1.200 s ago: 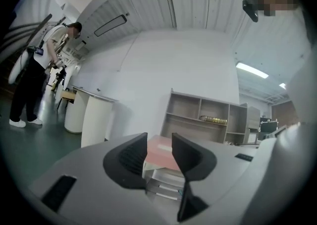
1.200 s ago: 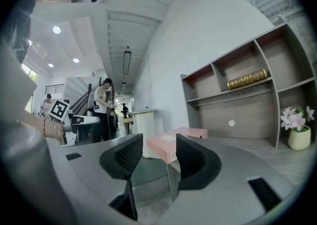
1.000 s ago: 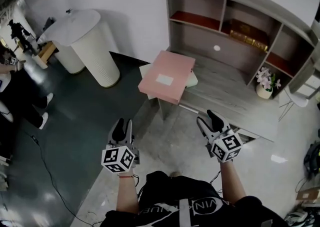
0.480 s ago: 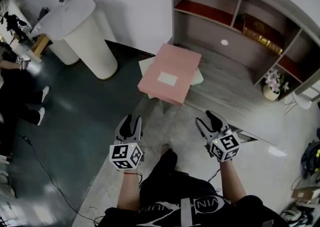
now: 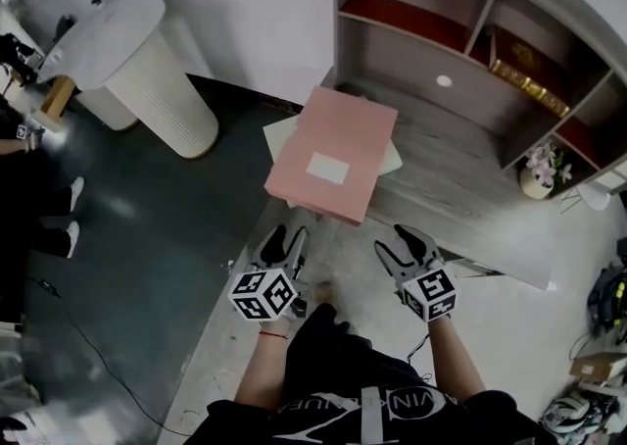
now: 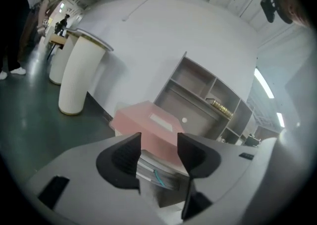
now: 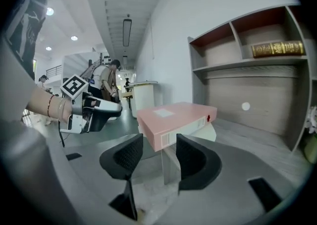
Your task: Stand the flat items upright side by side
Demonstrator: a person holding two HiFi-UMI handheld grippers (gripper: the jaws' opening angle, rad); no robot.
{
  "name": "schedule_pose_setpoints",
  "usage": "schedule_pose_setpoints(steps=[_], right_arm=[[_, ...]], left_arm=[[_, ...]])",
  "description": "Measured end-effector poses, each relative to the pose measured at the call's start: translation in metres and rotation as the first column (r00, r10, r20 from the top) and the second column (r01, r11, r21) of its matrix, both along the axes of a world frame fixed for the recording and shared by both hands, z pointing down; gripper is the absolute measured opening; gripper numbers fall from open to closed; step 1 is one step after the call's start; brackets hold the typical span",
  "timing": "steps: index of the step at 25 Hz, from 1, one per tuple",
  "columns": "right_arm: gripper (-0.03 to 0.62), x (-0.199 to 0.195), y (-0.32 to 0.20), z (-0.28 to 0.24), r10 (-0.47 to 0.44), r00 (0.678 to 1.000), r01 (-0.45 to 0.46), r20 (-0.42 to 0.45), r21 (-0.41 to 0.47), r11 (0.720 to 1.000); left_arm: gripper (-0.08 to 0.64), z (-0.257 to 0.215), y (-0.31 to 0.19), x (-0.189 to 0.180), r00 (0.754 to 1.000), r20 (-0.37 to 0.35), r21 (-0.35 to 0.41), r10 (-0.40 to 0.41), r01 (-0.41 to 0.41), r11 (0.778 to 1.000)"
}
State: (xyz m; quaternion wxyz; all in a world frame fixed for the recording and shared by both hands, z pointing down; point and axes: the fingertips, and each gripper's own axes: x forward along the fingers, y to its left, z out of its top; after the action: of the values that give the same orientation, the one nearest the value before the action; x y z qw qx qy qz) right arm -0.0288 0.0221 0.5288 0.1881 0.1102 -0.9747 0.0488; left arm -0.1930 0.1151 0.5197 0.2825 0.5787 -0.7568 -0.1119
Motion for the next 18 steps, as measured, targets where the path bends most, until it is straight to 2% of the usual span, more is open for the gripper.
schedule_pose_setpoints(steps=[3, 6, 9, 12, 15, 18], right_arm=[[0.216, -0.009, -0.003, 0.008, -0.009, 0.999, 0.01, -0.033, 0.026, 1.0], [0.218, -0.019, -0.005, 0.017, -0.029, 0.996, 0.036, -0.086, 0.086, 0.996], [0.222, -0.032, -0.007, 0.025, -0.061, 0.987, 0.085, -0.15, 0.163, 0.983], [0.225, -0.04, -0.009, 0.036, -0.084, 0.974, 0.131, -0.212, 0.218, 0.967], [0.225, -0.043, -0.011, 0.044, -0.08, 0.968, 0.134, -0.237, 0.218, 0.967], [0.225, -0.046, -0.015, 0.047, -0.063, 0.97, 0.116, -0.236, 0.219, 0.969]], left_arm=[[0.222, 0.015, -0.022, 0.009, 0.996, -0.073, -0.012, 0.056, -0.057, 0.998], [0.244, 0.032, -0.039, 0.015, 0.98, -0.182, -0.011, 0.087, -0.09, 0.996], [0.304, 0.047, -0.053, 0.017, 0.943, -0.319, 0.009, 0.092, -0.094, 0.995], [0.347, 0.061, -0.065, 0.013, 0.899, -0.433, 0.038, 0.073, -0.063, 0.997], [0.356, 0.068, -0.077, 0.015, 0.852, -0.517, 0.064, 0.079, -0.054, 0.996], [0.356, 0.07, -0.087, 0.014, 0.822, -0.563, 0.095, 0.086, -0.038, 0.995]])
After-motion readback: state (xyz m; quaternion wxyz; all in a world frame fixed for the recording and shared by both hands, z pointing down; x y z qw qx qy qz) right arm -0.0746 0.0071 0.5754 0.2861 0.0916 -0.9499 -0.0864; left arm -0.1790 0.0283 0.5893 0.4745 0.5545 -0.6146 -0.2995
